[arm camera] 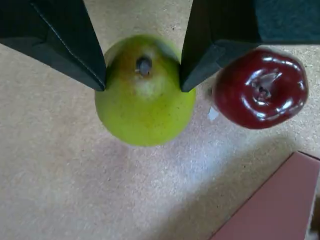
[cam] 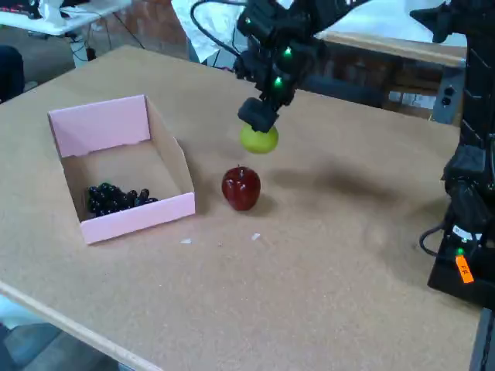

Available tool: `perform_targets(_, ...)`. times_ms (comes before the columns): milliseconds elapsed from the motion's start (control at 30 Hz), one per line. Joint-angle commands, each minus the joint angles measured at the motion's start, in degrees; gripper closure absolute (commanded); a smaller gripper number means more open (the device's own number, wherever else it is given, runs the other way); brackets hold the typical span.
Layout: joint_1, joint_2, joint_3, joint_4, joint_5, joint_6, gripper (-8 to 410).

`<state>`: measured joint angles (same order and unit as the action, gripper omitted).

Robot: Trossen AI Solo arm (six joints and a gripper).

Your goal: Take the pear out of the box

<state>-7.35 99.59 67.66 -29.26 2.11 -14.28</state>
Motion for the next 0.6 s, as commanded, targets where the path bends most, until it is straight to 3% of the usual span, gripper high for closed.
perform_targets(0, -0.61, 0.02, -5.75, 6.60, -1.31, 1.22, 402)
perform_targets(567, -1.68, 0.02, -11.61, 14.08, -2.27, 2.32, 402)
